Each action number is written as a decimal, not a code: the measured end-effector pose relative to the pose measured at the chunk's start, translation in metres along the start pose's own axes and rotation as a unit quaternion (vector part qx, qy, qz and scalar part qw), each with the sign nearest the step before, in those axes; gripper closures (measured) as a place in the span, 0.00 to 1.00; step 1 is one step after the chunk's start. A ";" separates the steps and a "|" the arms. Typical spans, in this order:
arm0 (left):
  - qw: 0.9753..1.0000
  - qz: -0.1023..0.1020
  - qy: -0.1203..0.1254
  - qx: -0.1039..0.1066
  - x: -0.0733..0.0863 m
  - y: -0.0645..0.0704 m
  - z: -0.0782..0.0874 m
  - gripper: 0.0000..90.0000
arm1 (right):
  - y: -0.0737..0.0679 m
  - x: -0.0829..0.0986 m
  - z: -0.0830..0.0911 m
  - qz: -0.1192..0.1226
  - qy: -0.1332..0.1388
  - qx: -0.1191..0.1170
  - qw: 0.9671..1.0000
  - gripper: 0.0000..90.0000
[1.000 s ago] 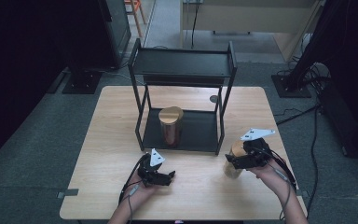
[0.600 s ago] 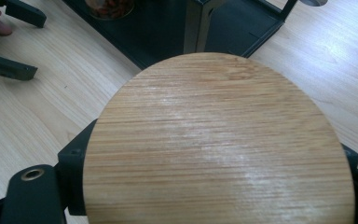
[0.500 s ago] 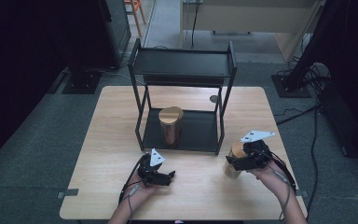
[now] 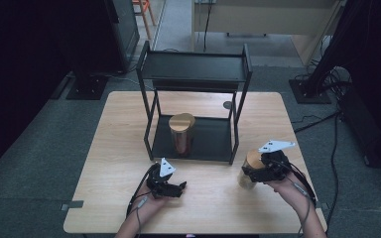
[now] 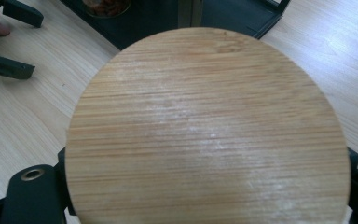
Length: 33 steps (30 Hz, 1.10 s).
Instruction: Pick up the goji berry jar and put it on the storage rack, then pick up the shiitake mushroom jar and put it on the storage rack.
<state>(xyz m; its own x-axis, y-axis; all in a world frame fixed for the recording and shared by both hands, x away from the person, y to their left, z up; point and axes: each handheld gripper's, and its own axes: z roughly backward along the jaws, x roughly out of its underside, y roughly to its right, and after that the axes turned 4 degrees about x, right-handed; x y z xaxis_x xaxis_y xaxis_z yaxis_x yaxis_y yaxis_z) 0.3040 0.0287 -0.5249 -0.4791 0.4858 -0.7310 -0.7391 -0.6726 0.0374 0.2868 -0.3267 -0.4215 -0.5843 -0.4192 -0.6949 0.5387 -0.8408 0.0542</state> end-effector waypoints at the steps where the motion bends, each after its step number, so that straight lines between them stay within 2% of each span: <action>1: 1.000 0.000 0.000 0.000 0.000 0.000 0.000 0.12 | 0.000 0.000 0.000 0.000 0.000 0.000 1.000 0.20; 15: 1.000 0.000 0.000 0.000 0.000 0.000 0.000 0.12 | 0.001 0.003 0.000 -0.007 0.004 -0.006 1.000 0.21; 20: 1.000 0.000 0.000 0.000 0.000 0.000 0.000 0.12 | 0.002 0.003 0.000 -0.015 0.003 -0.021 1.000 0.26; 33: 1.000 0.000 0.000 0.000 0.000 0.000 0.000 0.12 | -0.001 0.001 0.001 -0.007 0.001 -0.005 1.000 0.27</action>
<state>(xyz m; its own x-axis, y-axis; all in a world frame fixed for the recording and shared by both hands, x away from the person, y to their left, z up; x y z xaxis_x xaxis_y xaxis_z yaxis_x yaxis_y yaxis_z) 0.3041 0.0287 -0.5250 -0.4788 0.4851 -0.7317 -0.7390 -0.6727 0.0376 0.2848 -0.3263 -0.4214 -0.5903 -0.4064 -0.6975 0.5365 -0.8431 0.0372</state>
